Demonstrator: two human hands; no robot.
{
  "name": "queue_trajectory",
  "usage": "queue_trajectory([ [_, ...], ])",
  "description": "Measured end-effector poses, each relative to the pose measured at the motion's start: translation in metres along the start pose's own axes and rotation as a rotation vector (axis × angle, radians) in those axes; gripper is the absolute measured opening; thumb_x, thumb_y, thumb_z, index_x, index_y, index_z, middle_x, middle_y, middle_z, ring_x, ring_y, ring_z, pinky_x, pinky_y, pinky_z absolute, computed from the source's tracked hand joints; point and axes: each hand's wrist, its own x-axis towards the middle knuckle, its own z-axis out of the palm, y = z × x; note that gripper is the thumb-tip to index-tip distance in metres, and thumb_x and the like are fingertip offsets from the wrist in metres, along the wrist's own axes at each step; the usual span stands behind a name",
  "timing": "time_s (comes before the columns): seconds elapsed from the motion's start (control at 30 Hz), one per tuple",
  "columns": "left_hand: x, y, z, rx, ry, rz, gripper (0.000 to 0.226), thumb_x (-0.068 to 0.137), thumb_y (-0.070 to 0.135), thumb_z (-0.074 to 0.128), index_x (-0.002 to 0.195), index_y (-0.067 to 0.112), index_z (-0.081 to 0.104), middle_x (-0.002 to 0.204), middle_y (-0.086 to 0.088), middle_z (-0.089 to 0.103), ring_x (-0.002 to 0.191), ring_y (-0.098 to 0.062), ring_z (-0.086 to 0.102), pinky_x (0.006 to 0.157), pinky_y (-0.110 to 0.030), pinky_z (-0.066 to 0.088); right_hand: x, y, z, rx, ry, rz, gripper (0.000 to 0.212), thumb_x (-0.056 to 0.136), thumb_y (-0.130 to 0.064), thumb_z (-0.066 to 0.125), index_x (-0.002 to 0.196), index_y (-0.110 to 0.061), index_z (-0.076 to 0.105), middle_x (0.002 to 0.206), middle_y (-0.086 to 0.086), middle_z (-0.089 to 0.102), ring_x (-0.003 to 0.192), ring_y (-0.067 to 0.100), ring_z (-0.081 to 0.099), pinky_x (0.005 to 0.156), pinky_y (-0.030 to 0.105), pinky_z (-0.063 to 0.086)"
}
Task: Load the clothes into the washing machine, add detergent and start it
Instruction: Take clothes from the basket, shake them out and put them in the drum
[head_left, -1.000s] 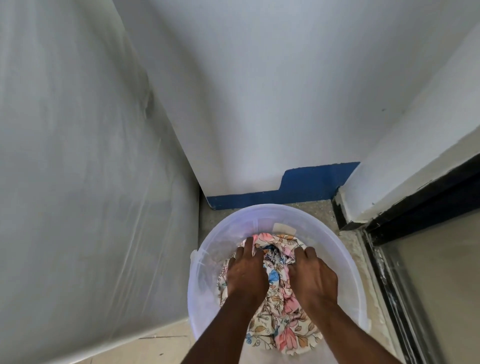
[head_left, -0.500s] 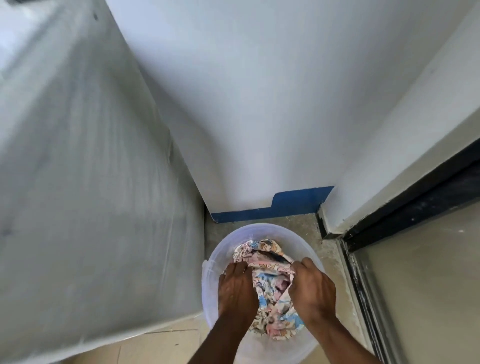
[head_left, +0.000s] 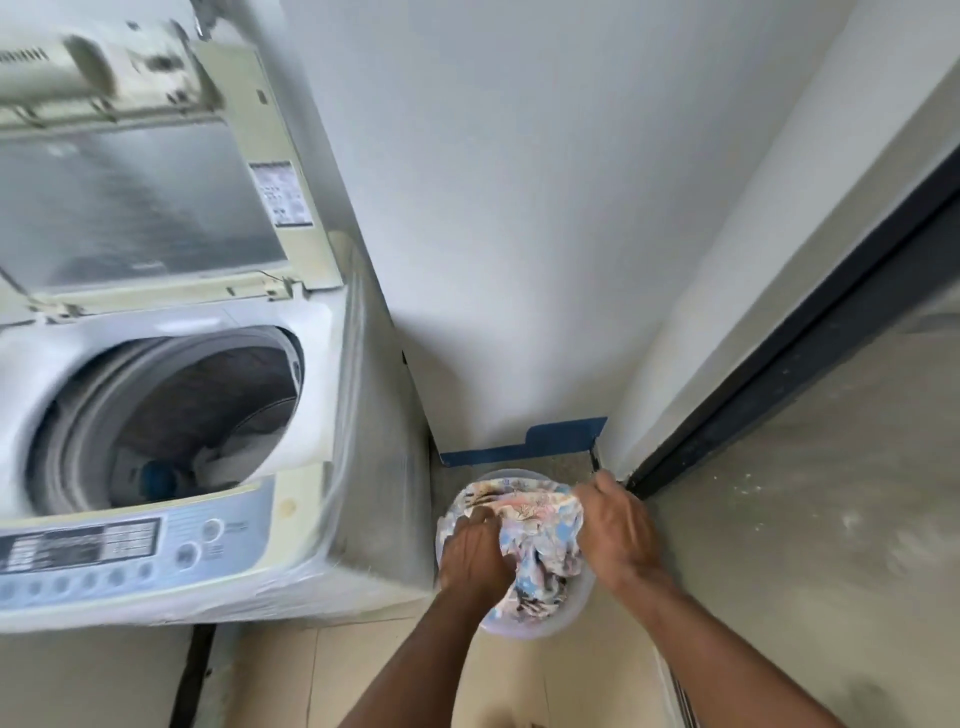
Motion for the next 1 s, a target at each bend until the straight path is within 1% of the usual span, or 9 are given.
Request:
queue_trajectory([
  [0.17, -0.035, 0.034, -0.060, -0.074, -0.043, 0.081, 0.053, 0.099, 0.042, 0.063, 0.147, 0.023, 0.054, 0.157, 0.000, 0.050, 0.143, -0.024, 0.045, 0.118, -0.035, 0.035, -0.030, -0.023, -0.066, 0.027, 0.101, -0.015, 0.033, 0.074, 0.002, 0.082, 0.098, -0.018, 0.072, 0.093, -0.002, 0.060, 0.068, 0.020, 0.064, 0.054, 0.035, 0.058],
  [0.3, -0.063, 0.050, -0.095, -0.178, 0.020, 0.125, 0.055, 0.095, 0.042, 0.069, 0.145, 0.022, 0.059, 0.155, 0.002, 0.051, 0.142, -0.020, 0.047, 0.115, -0.036, 0.039, -0.054, -0.033, -0.107, 0.083, 0.254, -0.054, 0.036, 0.067, 0.011, 0.080, 0.088, -0.017, 0.071, 0.083, -0.001, 0.059, 0.056, 0.020, 0.061, 0.042, 0.028, 0.046],
  [0.47, -0.086, 0.062, -0.133, -0.407, 0.244, 0.105, 0.057, 0.084, 0.029, 0.083, 0.138, 0.019, 0.068, 0.141, 0.006, 0.062, 0.120, -0.016, 0.063, 0.097, -0.027, 0.050, -0.061, -0.043, -0.160, 0.193, 0.430, -0.001, 0.027, 0.084, 0.006, 0.072, 0.099, -0.017, 0.074, 0.097, -0.003, 0.067, 0.064, 0.015, 0.063, 0.048, 0.033, 0.056],
  [0.53, -0.092, 0.070, -0.154, -0.504, 0.347, 0.119, 0.044, 0.085, 0.020, 0.082, 0.128, 0.021, 0.075, 0.131, 0.009, 0.068, 0.097, -0.007, 0.066, 0.080, -0.017, 0.051, -0.061, -0.045, -0.176, 0.218, 0.471, -0.008, 0.026, 0.088, 0.003, 0.069, 0.101, -0.019, 0.073, 0.102, -0.004, 0.067, 0.068, 0.015, 0.063, 0.051, 0.034, 0.057],
  [0.67, -0.104, 0.089, -0.197, -0.678, 0.539, 0.127, 0.015, 0.086, 0.014, 0.081, 0.096, 0.025, 0.085, 0.098, 0.019, 0.076, 0.075, -0.002, 0.067, 0.067, -0.026, 0.054, -0.064, -0.050, -0.201, 0.277, 0.507, -0.047, 0.023, 0.088, -0.001, 0.069, 0.102, -0.019, 0.070, 0.106, -0.005, 0.065, 0.075, 0.016, 0.065, 0.060, 0.035, 0.059],
  [0.73, -0.111, 0.102, -0.218, -0.765, 0.570, 0.130, 0.023, 0.083, 0.005, 0.081, 0.080, 0.028, 0.084, 0.080, 0.021, 0.077, 0.072, -0.004, 0.071, 0.065, -0.029, 0.057, -0.063, -0.052, -0.206, 0.317, 0.504, -0.049, 0.019, 0.089, -0.003, 0.069, 0.101, -0.019, 0.068, 0.106, -0.003, 0.064, 0.079, 0.020, 0.065, 0.063, 0.037, 0.057],
  [0.87, -0.125, 0.128, -0.256, -0.841, 0.576, 0.253, 0.034, 0.084, -0.004, 0.070, 0.067, 0.024, 0.079, 0.074, 0.006, 0.079, 0.067, -0.009, 0.070, 0.065, -0.036, 0.058, -0.062, -0.048, -0.209, 0.420, 0.467, -0.063, 0.015, 0.093, -0.005, 0.065, 0.097, -0.019, 0.067, 0.100, -0.002, 0.069, 0.084, 0.021, 0.066, 0.069, 0.039, 0.057],
  [0.93, -0.131, 0.139, -0.274, -0.808, 0.614, 0.302, 0.038, 0.083, -0.004, 0.065, 0.066, 0.028, 0.076, 0.074, 0.006, 0.078, 0.058, -0.005, 0.061, 0.057, -0.030, 0.050, -0.063, -0.047, -0.211, 0.491, 0.395, -0.088, 0.012, 0.093, -0.012, 0.069, 0.099, -0.022, 0.070, 0.099, -0.005, 0.070, 0.083, 0.017, 0.067, 0.073, 0.038, 0.058],
  [1.0, -0.136, 0.150, -0.288, -0.739, 0.650, 0.315, 0.041, 0.081, -0.005, 0.063, 0.072, 0.031, 0.078, 0.078, 0.011, 0.078, 0.059, 0.002, 0.061, 0.058, -0.017, 0.045, -0.067, -0.050, -0.214, 0.536, 0.335, -0.143, 0.017, 0.091, -0.019, 0.073, 0.107, -0.024, 0.072, 0.099, -0.010, 0.070, 0.078, 0.008, 0.067, 0.075, 0.037, 0.060],
])
